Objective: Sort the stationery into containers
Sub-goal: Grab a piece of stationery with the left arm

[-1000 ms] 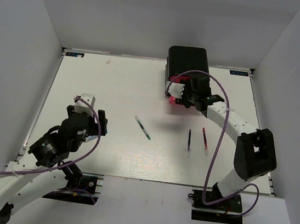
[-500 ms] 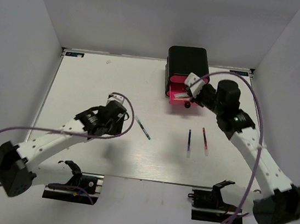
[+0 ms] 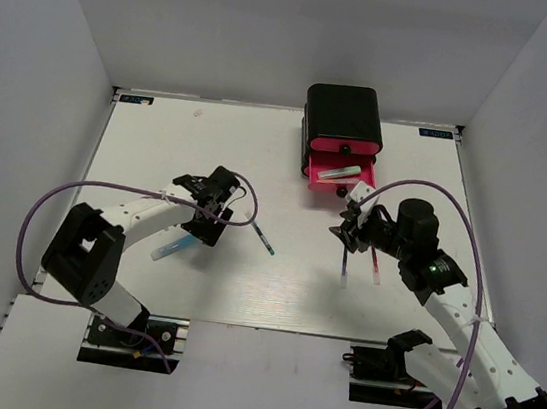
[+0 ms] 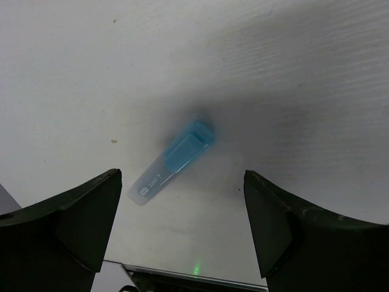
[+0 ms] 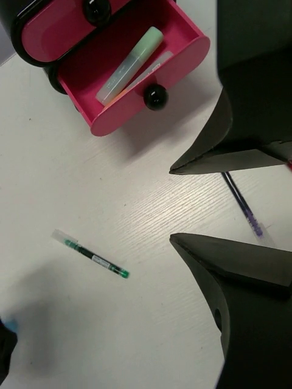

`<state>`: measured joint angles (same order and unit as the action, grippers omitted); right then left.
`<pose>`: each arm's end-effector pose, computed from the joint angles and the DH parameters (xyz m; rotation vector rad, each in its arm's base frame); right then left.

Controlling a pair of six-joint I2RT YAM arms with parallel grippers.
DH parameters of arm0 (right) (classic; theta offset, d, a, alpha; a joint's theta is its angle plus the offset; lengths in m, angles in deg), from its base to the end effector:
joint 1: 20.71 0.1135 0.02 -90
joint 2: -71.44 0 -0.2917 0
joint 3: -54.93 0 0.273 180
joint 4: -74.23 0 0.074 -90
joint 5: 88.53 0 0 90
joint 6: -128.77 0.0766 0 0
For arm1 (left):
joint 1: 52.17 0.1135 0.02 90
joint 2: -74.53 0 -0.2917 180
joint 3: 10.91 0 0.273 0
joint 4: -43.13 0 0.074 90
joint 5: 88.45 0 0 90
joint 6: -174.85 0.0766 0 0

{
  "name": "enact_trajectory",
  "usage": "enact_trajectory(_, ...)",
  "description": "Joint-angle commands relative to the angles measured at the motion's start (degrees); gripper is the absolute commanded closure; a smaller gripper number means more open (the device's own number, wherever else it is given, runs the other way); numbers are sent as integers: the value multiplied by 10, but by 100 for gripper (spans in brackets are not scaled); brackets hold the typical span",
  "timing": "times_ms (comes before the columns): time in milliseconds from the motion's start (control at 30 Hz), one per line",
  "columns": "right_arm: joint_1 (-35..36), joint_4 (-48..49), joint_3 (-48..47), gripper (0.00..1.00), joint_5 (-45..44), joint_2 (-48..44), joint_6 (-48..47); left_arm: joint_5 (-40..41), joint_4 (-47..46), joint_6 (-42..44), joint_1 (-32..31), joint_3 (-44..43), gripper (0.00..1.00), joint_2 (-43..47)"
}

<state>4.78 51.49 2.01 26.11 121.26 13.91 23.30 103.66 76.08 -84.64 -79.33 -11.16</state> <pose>0.2026 0.1320 0.3029 -1.0620 1.5789 0.4180 0.2594 -0.1314 0.1815 0.5158 2.7365 0.3958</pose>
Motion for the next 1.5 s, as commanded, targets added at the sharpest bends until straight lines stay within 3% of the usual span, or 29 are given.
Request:
enact_trajectory(0, -4, 43, 20, 49, 17, -28, 39, -5, -15, 60, 12, -8, 9, -20)
enact_trajectory(167, -10, 51, 45, 49, 8, -68, 40, 0, 2, 61, 23, -30, 9, -116)
enact_trajectory(300, -10, 56, 62, 48, -1, -90, 41, -8, 7, 61, 28, -30, 9, -128)
enact_trajectory(433, -15, 61, 67, 48, -1, -104, 43, -22, 7, 61, 34, -24, 16, -128)
enact_trajectory(467, -18, 61, 69, 48, 0, -103, 44, -33, 7, 61, 40, -24, 24, -128)
enact_trajectory(533, -18, 61, 70, 48, -3, -106, 44, -58, 7, 67, 46, -24, 30, -136)
enact_trajectory(767, -25, 64, 78, 48, -3, -122, 42, -126, 1, 78, 65, -29, 34, -166)
enact_trajectory(967, -31, 64, 81, 48, 3, -124, 40, -169, 1, 83, 75, -29, 46, -194)
enact_trajectory(1233, -39, 64, 87, 48, 13, -123, 36, -234, -12, 89, 80, -46, 69, -191)
enact_trajectory(1400, -44, 72, 92, 28, 3, -119, 39, -304, -29, 82, 75, -105, 78, -128)
enact_trajectory(1467, -48, 77, 92, 26, -17, -117, 45, -342, -40, 76, 67, -146, 82, -99)
